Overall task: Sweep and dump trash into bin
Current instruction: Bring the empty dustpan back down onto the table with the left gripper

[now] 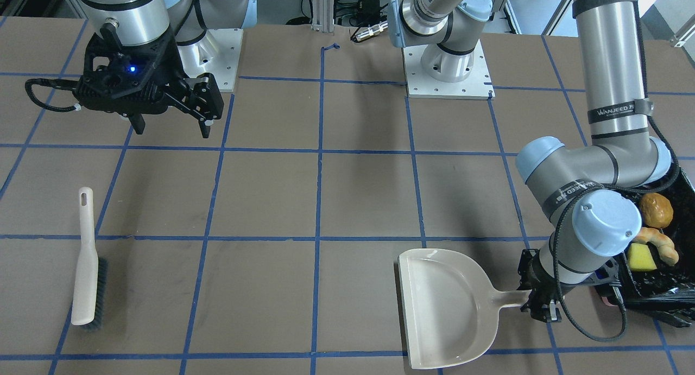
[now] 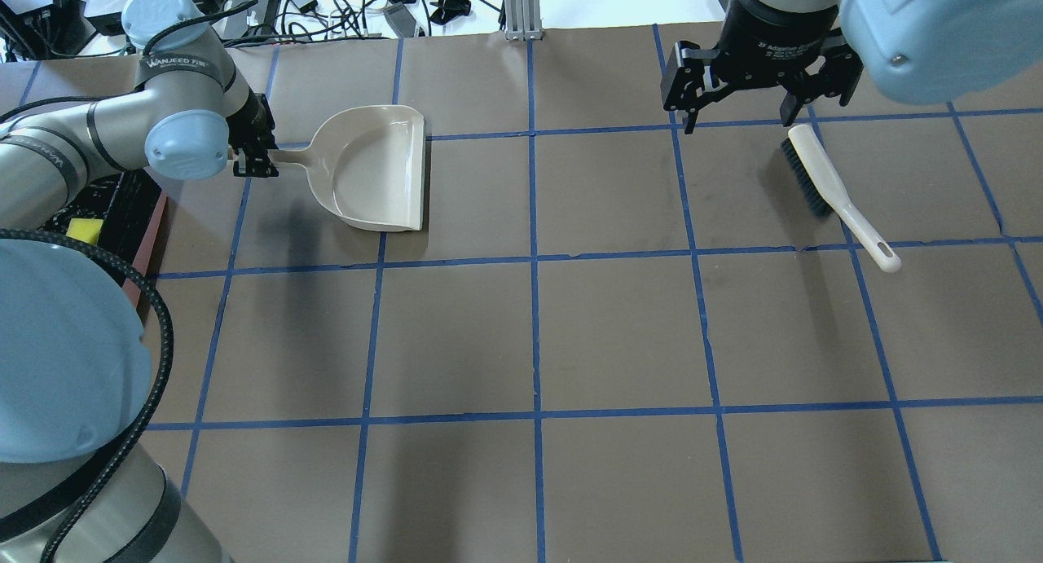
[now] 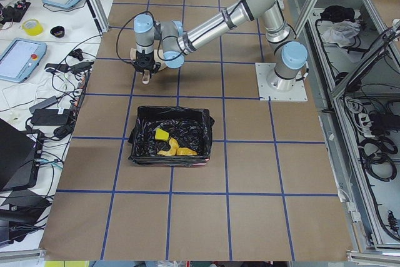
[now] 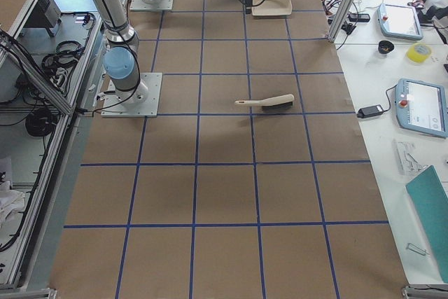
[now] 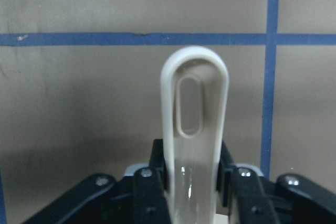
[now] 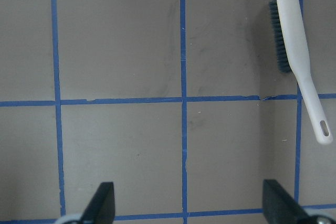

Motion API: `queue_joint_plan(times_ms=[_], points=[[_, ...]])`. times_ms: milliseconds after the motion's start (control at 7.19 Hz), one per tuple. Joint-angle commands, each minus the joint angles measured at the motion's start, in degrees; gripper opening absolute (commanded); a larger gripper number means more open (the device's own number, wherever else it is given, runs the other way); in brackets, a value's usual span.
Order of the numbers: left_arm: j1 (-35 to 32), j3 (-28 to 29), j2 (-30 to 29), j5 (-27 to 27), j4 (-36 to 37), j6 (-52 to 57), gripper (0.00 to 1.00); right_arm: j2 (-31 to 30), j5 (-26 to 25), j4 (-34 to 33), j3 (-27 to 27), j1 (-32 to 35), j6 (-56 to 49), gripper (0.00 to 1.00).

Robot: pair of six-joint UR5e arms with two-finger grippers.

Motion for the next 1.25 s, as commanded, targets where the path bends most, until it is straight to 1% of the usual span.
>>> queue_joint_plan(times_ms=[0,139,557,696,835,974,1113], points=[[0.0,-0.1,-0.1,0.0,0.0,0.0,0.0,0.0,0.0,-0.1,0.0,-0.2,-0.1,1.0],[0.0,-0.2,-0.1,0.0,-0.1,0.6,0.06,0.1,0.0,-0.1,0.0,-0.2,0.0,1.0],[0.0,-0.1,-0.1,0.0,-0.1,2.8,0.02,0.3,0.0,-0.1,0.0,-0.2,0.0,1.0],[0.0,0.1,-0.6,0.0,0.0,2.8,0.06,0.2,0.1,-0.2,0.0,-0.2,0.0,1.0],[0.0,0.3,-0.6,0.1,0.0,2.8,0.16,0.2,0.0,-0.1,0.0,-0.2,-0.1,1.0],[0.0,0.2,-0.8,0.2,0.0,2.5,0.41,0.0,0.0,0.0,0.0,-0.2,-0.1,1.0],[0.0,0.0,-0.8,0.2,0.0,2.1,0.62,0.0,0.0,-0.1,0.0,-0.2,0.0,1.0]])
